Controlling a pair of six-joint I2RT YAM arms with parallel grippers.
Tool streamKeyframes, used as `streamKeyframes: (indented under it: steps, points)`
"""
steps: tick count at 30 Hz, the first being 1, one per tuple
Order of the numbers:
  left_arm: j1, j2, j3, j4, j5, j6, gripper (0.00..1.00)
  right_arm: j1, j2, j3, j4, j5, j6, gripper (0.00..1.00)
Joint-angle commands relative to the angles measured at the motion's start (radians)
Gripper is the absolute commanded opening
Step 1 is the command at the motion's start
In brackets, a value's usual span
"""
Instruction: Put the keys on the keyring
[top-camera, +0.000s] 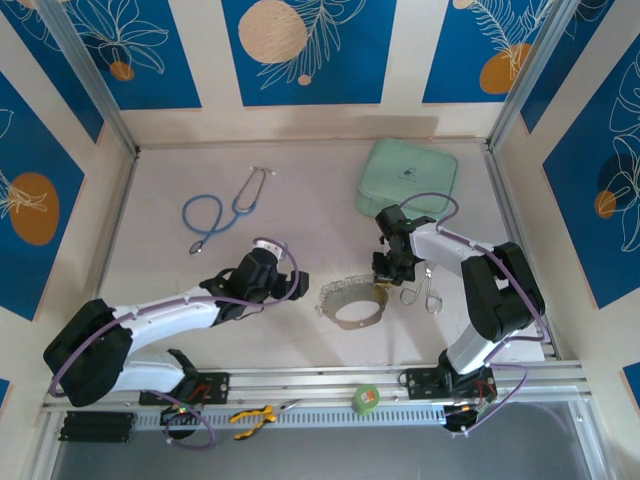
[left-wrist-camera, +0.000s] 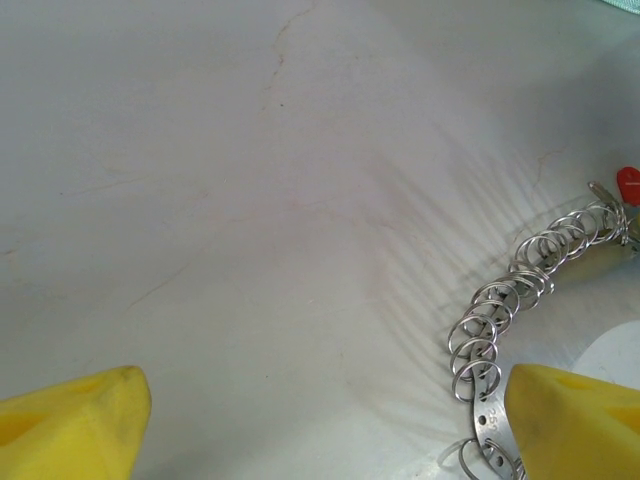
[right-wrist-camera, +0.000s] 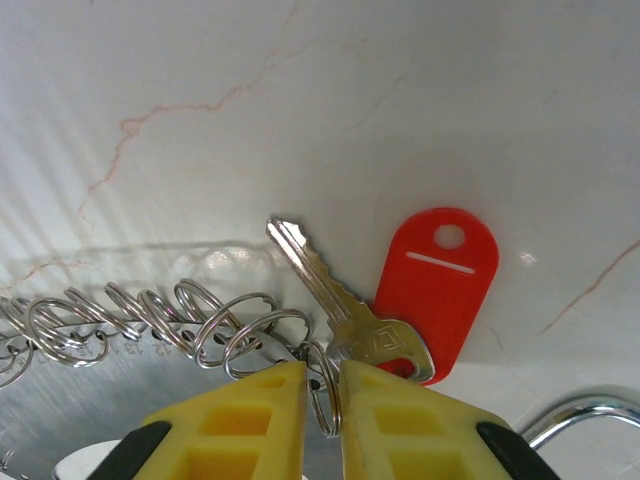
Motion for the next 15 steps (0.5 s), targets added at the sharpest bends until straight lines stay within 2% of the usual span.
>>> streamKeyframes:
  steps: [1, 8, 15]
  points:
    - [-0.009, -0.025, -0.009, -0.024, -0.028, 0.012, 0.91, 0.008, 0.016, 0.024, -0.032, -0.006, 0.0, 0.16]
    - [-0.009, -0.052, -0.019, -0.039, -0.045, 0.016, 0.91, 0.008, 0.025, 0.03, -0.031, -0.004, -0.003, 0.15]
    - [-0.008, -0.075, -0.022, -0.056, -0.06, 0.022, 0.91, 0.008, 0.017, 0.036, -0.036, -0.006, -0.006, 0.0]
